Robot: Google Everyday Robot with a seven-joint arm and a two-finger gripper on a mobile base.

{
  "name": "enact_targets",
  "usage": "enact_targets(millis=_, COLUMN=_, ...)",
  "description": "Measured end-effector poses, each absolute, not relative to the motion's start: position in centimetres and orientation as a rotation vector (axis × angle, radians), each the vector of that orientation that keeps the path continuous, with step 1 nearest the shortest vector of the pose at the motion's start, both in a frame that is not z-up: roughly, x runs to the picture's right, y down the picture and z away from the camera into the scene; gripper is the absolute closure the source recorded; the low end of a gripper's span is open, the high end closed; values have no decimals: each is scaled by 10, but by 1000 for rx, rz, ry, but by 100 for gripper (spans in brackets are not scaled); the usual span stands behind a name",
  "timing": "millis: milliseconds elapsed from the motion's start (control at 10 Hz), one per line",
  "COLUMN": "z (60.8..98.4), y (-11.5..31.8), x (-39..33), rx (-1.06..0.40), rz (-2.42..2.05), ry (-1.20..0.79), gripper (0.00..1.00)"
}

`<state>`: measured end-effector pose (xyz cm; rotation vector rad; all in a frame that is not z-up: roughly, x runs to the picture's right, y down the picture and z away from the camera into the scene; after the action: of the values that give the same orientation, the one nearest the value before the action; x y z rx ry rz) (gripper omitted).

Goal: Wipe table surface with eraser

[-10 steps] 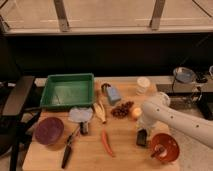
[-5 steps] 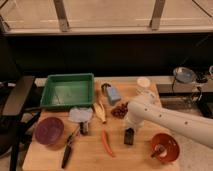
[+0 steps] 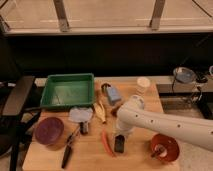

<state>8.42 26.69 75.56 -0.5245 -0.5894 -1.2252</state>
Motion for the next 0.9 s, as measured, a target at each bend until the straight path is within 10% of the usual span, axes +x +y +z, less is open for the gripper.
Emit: enact_targets(millis=900, z=778, y=247, x=146, rx=-576, rz=-1207, ry=-524, gripper=100)
